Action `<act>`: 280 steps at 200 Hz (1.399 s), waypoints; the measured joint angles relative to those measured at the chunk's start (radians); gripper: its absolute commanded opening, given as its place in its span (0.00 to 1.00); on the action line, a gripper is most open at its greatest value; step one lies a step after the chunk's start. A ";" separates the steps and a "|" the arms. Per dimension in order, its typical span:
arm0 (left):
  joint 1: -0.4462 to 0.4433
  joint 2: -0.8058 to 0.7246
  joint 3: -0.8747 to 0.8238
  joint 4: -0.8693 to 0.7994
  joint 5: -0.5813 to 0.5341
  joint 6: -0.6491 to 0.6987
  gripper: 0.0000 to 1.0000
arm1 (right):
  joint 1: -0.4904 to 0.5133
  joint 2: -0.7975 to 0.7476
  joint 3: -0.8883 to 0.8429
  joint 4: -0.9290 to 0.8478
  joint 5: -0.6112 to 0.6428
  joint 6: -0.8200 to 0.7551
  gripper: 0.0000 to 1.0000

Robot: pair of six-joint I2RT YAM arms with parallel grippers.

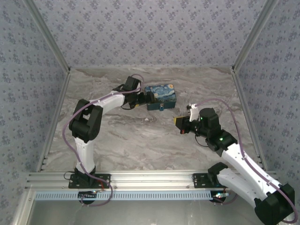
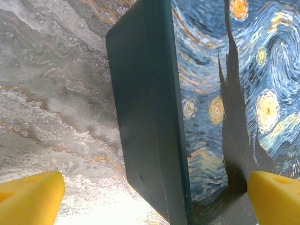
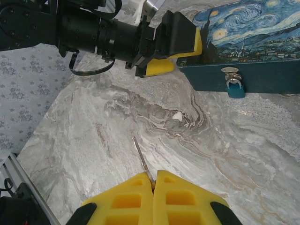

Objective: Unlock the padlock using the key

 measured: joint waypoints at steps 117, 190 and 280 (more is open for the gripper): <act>0.050 -0.252 -0.346 0.068 0.018 0.028 0.98 | -0.011 0.031 0.000 0.000 0.000 0.008 0.00; 0.193 -0.362 -0.463 0.049 0.034 0.065 0.98 | -0.013 0.068 0.000 0.001 -0.001 0.011 0.00; 0.217 -0.515 -0.551 0.113 0.041 0.159 0.98 | -0.013 0.069 -0.024 0.054 -0.031 0.023 0.00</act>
